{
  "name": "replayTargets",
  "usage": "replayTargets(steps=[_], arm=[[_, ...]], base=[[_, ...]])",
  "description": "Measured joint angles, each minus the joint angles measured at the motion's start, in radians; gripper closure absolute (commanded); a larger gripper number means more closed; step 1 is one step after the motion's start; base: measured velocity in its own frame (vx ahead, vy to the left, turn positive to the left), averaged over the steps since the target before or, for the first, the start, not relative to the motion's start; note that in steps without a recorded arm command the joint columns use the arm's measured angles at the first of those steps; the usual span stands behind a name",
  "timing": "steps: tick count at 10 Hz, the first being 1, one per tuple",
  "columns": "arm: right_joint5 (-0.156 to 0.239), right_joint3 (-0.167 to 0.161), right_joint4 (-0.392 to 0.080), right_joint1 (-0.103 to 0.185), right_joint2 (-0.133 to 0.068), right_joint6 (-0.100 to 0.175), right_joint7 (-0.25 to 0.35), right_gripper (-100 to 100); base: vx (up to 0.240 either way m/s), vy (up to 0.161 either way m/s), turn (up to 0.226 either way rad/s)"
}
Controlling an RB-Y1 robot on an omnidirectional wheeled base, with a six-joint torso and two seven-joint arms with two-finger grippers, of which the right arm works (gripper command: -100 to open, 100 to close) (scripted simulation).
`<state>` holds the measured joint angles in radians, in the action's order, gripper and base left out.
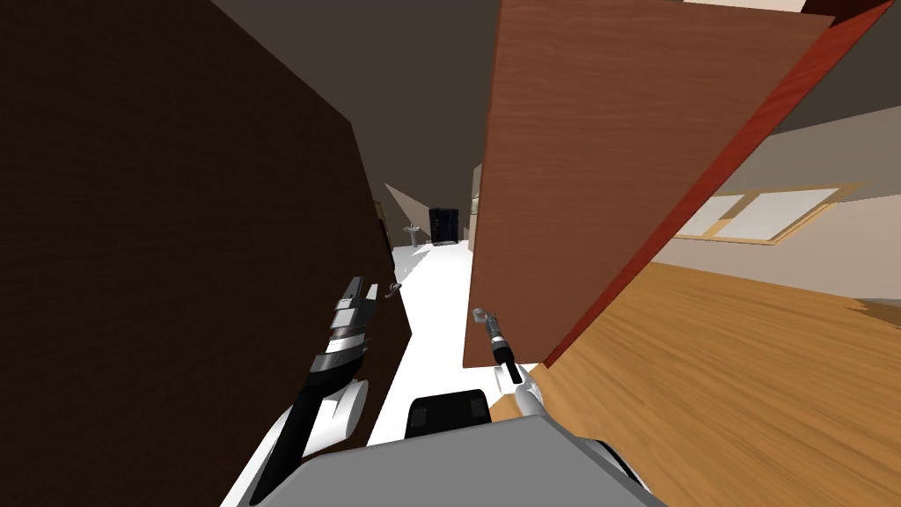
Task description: Push the door open
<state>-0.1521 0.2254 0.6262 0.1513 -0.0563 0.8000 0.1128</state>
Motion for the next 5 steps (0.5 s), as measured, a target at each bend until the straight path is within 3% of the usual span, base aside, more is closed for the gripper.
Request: replayTargets(steps=[2, 3, 5], arm=[[0.016, 0.027, -0.016, 0.011, 0.007, 0.005, -0.025, 100], [0.022, 0.036, 0.005, 0.003, 0.013, -0.006, -0.032, 100], [0.034, 0.057, 0.000, 0.007, 0.022, -0.009, -0.050, 100]], base=[[0.183, 0.093, -0.075], [0.175, 0.070, -0.088], [0.188, 0.060, -0.071]])
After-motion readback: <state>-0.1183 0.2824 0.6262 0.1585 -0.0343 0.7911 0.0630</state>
